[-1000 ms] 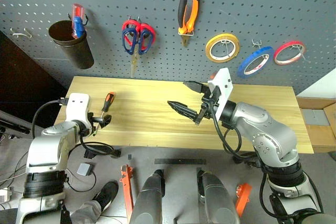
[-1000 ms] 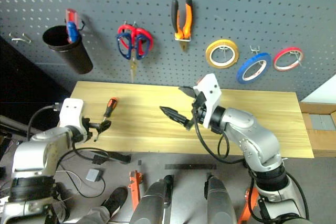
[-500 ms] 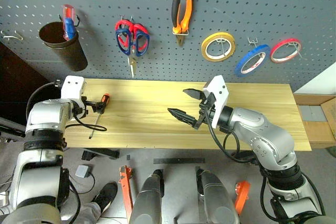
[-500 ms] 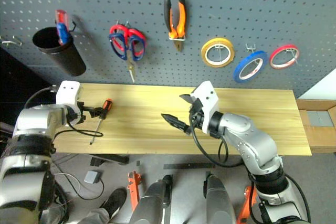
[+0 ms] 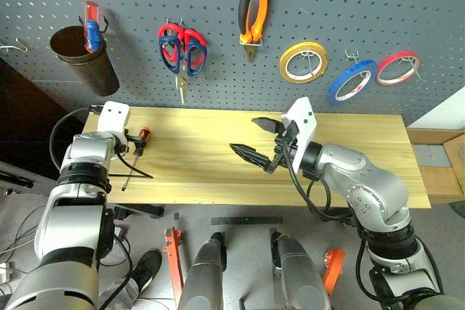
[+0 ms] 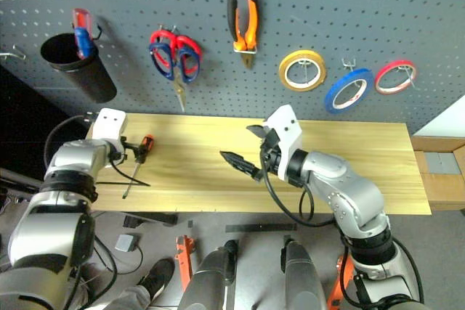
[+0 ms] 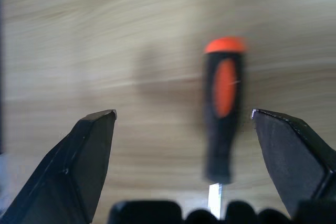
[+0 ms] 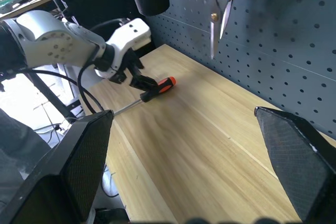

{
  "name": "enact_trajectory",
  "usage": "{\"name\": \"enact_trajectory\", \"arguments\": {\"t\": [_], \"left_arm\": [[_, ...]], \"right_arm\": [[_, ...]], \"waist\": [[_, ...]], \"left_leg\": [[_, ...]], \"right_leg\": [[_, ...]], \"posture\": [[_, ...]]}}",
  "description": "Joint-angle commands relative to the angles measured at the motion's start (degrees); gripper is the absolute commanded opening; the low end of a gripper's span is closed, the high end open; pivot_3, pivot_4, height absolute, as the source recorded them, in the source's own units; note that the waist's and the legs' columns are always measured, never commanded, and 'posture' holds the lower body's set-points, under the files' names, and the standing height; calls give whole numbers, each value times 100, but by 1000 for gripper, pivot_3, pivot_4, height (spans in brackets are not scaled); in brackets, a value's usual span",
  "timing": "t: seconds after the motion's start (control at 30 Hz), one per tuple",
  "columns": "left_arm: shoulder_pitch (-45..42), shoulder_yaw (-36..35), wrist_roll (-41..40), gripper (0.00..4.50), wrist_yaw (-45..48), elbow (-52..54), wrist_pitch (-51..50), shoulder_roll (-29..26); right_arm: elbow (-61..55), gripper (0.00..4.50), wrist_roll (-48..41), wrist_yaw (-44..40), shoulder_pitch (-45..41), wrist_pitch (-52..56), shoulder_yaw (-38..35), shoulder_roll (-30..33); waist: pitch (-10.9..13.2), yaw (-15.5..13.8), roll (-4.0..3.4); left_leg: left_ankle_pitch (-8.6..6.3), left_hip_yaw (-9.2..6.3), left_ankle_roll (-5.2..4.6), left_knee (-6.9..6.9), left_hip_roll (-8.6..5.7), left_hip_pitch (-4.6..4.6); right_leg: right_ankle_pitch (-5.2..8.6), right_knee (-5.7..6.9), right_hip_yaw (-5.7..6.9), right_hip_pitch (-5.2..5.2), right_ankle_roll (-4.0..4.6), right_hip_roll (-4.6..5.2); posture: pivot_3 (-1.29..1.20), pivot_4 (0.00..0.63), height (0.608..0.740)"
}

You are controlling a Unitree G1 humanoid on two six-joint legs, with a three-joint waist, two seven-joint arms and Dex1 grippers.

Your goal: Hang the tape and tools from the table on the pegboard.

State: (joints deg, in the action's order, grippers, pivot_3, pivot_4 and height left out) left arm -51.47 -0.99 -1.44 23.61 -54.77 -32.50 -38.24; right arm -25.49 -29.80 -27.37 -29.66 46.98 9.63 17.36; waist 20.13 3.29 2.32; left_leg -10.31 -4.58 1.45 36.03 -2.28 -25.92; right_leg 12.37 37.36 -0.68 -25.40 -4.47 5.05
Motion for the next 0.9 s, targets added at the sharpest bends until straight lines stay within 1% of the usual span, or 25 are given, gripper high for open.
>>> {"name": "enact_trajectory", "arguments": {"t": [0.03, 0.2, 0.3, 0.4, 0.6, 0.73, 0.9], "left_arm": [[132, -177, -115, 4448, 188, 403, -286, -70], [644, -235, -156, 4448, 315, 1209, -901, -173], [1230, -372, -261, 4448, 312, 2020, -1605, -244], [1474, -466, -309, 4448, 239, 2358, -1853, -207], [1382, -536, -361, 4448, 147, 2396, -1890, -85], [1169, -607, -413, 4448, 105, 2349, -1567, 29], [701, -566, -344, 4448, -19, 1616, -1102, 144]], "right_arm": [[-300, 4500, -113, 10, -16, -6, -131, -5], [-305, 4500, -155, 50, -40, 3, -142, -16], [-316, 4500, -192, 76, -37, 6, -171, -60], [-322, 4500, -202, 82, -43, 13, -180, -81], [-360, 4500, -243, 97, -41, 58, -220, -74], [-390, 4500, -256, 103, -34, 86, -228, -65], [-407, 4500, -263, 119, -64, 110, -228, -94]], "waist": [[0, 5, 0], [1, 39, 0], [3, 49, -1], [4, 41, -2], [5, -15, -3], [7, -15, 0], [7, -2, 0]], "left_leg": [[0, 0, 0, 0, 0, 0], [0, 0, 0, 0, 4, 1], [0, -3, 0, 0, 5, 1], [1, -8, 0, 2, 7, 3], [5, -7, 1, 6, 4, 3], [5, -7, 1, 4, 4, 1], [5, -4, 1, 3, 4, 2]], "right_leg": [[0, 1, 0, 0, 0, 0], [0, 11, -5, -4, 0, -1], [1, 28, -12, -13, 2, 0], [4, 39, -13, -18, 5, 0], [4, 41, -8, -16, 5, 1], [4, 35, -8, -16, 5, 2], [4, 35, -9, -16, 5, 2]], "posture": [[-62, 386, 740], [-58, 386, 740], [-55, 389, 740], [-59, 389, 740], [-64, 389, 740], [-70, 386, 740], [-76, 386, 740]]}}
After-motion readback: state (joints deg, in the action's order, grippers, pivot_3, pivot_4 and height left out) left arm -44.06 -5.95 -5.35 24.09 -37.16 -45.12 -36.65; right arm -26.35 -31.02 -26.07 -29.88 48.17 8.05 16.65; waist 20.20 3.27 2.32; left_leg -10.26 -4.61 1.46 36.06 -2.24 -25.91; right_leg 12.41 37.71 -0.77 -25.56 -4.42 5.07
